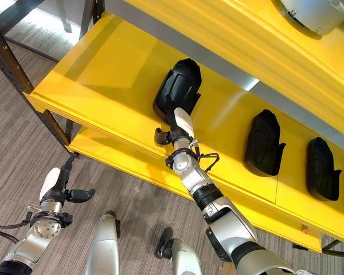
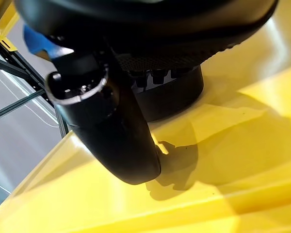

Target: Move parts from the plastic box to the shelf.

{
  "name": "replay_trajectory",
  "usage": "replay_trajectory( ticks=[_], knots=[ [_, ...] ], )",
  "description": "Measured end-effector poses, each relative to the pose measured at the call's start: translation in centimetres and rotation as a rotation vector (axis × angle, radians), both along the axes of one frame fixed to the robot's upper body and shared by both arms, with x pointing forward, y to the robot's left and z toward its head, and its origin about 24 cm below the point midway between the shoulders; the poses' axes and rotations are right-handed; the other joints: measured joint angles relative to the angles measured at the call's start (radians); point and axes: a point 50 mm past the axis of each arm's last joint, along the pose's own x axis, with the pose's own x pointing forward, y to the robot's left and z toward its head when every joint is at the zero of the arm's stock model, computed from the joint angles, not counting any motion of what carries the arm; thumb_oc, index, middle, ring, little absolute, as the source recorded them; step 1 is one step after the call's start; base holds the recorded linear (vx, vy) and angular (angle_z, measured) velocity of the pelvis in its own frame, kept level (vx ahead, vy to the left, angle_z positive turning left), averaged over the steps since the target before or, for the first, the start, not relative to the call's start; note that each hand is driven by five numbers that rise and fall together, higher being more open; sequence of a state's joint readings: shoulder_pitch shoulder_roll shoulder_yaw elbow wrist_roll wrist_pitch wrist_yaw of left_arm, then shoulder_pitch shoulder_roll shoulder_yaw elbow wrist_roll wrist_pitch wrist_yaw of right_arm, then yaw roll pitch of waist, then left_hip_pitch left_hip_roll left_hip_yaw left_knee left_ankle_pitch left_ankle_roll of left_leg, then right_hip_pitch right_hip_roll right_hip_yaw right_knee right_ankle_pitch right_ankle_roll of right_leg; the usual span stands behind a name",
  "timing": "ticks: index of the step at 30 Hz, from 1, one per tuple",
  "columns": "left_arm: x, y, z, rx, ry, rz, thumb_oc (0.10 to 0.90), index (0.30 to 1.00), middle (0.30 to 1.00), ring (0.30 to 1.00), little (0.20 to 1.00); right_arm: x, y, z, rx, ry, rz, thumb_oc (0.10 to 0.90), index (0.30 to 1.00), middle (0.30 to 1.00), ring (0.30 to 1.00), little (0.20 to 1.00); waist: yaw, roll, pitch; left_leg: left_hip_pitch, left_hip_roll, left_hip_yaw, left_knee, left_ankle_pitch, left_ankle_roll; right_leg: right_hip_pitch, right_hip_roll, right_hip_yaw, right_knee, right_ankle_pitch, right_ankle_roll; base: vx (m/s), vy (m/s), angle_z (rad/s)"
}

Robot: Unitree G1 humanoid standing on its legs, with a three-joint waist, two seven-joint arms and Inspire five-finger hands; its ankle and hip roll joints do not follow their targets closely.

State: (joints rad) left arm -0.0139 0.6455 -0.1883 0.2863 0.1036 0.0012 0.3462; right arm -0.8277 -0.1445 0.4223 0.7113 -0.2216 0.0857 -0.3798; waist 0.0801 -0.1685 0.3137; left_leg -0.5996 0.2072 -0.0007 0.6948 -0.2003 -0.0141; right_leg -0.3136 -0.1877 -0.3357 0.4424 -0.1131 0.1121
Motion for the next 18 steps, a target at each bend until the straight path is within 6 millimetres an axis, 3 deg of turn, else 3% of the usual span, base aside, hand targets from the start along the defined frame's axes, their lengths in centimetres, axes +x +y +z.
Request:
replay_trajectory(
  ticks=[9,18],
  knots=[
    [-0.1,0.1,-0.2,0.005,0.011,0.008,0.9,1.0,1.0,1.0,1.0,-0.3,0.9,-0.3,-0.015,-0.003,0.04,0.9,1.0,1.0,1.0,1.0,-0.002,0.0,0.0,0.006,0.001,0.0,0.0,0.0,0.0,0.0,-0.001,0.002,0.005,-0.008,-0.009,0.0,0.0,0.0],
    [-0.2,0.4,-0.4,0.032,0.018,0.027,0.9,1.0,1.0,1.0,1.0,-0.5,1.5,-0.6,-0.092,0.002,0.086,0.9,1.0,1.0,1.0,1.0,-0.02,-0.021,0.0,0.009,0.002,0.002,0.0,0.0,-0.001,0.0,-0.002,0.004,0.01,-0.013,-0.007,0.0,0.0,0.0]
  ],
)
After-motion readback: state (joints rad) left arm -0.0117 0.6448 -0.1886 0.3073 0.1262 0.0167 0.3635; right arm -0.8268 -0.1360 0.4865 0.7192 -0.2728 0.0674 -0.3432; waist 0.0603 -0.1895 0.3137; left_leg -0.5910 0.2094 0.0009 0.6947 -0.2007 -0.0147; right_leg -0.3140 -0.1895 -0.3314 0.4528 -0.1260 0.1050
